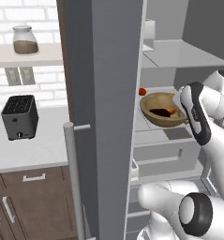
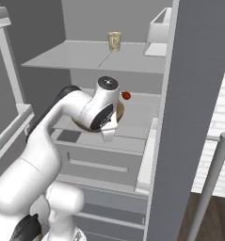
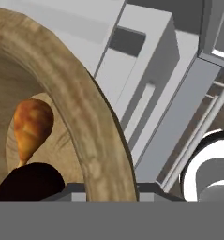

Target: Pick the chicken drumstick and avocado from their plates and place them in the bowl. Then put the bowl in the fridge.

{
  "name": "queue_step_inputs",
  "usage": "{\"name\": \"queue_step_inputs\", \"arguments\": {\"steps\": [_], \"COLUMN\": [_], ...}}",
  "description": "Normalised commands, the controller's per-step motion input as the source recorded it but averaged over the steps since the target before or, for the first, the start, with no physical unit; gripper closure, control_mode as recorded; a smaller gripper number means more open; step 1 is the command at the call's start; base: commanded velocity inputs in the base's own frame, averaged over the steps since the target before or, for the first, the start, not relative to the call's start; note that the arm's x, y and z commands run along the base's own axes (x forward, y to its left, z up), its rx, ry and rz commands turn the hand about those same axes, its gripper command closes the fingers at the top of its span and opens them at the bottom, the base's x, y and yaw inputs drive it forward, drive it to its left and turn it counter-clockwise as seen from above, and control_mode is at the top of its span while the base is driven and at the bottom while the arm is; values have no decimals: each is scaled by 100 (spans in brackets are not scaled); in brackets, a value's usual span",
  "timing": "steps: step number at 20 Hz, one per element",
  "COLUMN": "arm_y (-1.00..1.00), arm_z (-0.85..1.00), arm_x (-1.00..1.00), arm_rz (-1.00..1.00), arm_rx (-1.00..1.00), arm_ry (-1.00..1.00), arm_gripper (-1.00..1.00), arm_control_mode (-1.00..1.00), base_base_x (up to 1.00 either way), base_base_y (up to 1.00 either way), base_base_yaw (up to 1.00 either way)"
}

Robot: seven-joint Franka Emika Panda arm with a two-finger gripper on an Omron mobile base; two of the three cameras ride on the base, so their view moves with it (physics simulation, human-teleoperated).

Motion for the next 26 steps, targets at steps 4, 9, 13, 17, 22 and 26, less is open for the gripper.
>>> {"name": "queue_step_inputs", "arguments": {"steps": [4, 9, 13, 17, 22, 26], "arm_y": [2, 2, 3, 1, 0, 0], "arm_z": [-39, -37, -33, -34, -40, -29], "arm_x": [83, 61, 48, 46, 43, 43], "arm_rz": [1, 0, 0, 0, 0, 0], "arm_rx": [0, 0, 0, 0, 0, 0], "arm_ry": [-1, -12, -12, -2, 0, 0], "arm_gripper": [100, 100, 100, 100, 100, 100], "arm_control_mode": [-100, -100, -100, -100, -100, -100], "base_base_x": [0, 0, 0, 0, 0, 0], "base_base_y": [0, 0, 0, 0, 0, 0], "base_base_yaw": [0, 0, 0, 0, 0, 0]}}
